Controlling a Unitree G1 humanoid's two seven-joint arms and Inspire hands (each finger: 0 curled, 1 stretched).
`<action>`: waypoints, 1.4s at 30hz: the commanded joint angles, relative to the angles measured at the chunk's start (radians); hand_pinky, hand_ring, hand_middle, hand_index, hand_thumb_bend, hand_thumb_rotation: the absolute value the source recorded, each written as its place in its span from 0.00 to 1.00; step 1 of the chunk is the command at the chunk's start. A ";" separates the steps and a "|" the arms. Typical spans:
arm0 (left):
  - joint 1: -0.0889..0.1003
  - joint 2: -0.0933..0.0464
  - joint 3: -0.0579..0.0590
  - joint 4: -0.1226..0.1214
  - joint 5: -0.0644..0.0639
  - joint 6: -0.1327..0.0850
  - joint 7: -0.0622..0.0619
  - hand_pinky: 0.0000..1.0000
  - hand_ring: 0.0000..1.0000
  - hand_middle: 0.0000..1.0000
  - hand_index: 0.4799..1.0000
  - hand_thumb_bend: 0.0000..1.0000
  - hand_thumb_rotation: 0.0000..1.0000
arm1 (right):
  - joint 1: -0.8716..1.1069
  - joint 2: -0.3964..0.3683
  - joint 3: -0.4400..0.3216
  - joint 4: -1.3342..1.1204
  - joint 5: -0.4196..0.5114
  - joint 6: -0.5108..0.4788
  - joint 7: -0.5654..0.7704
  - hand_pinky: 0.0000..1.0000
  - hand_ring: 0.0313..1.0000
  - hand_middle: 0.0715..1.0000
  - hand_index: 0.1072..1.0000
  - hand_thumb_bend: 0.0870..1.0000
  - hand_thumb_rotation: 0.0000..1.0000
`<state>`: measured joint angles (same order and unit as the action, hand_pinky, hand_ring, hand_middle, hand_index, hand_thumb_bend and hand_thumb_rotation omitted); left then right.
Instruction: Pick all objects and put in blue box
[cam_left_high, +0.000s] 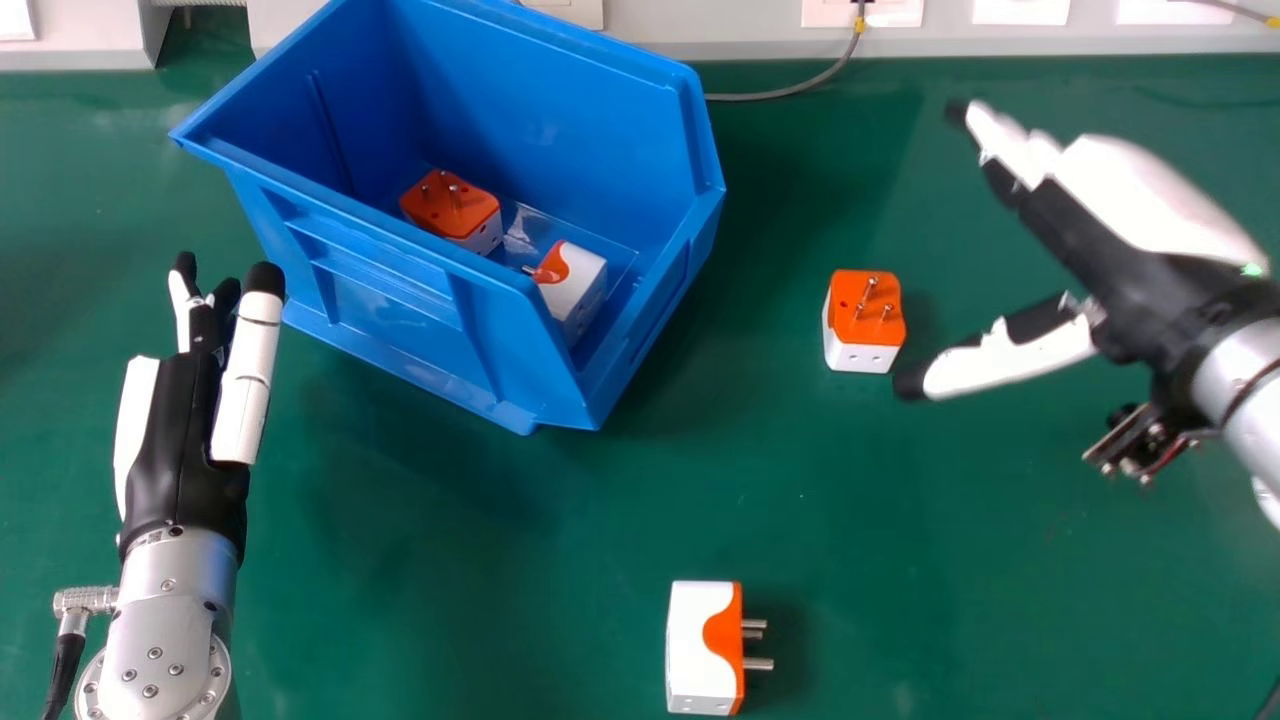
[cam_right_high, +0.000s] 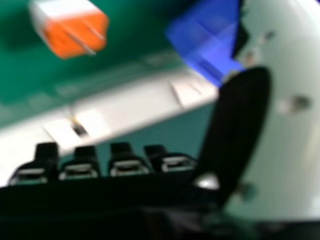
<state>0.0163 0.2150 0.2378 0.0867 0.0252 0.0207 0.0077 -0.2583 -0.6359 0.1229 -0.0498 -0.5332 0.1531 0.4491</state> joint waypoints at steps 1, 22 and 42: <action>-0.013 0.011 0.001 -0.007 0.001 -0.026 0.005 0.99 1.00 0.99 0.99 0.57 1.00 | -0.080 -0.023 0.028 0.055 -0.026 -0.021 0.009 0.98 1.00 1.00 1.00 0.70 0.36; -0.022 0.010 0.002 0.001 0.011 -0.030 0.009 0.99 1.00 0.98 0.98 0.57 1.00 | -0.420 0.099 0.259 0.577 -0.165 -0.062 -0.084 1.00 1.00 1.00 1.00 0.67 0.39; 0.019 0.017 0.008 -0.064 0.002 -0.005 -0.012 0.99 1.00 0.98 0.98 0.56 1.00 | -0.617 0.173 0.378 0.910 -0.203 -0.165 -0.163 0.95 1.00 1.00 0.97 0.64 0.38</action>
<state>0.0314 0.2184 0.2414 0.0527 0.0329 0.0178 -0.0004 -0.8309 -0.4580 0.4962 0.8560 -0.7235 0.0036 0.3012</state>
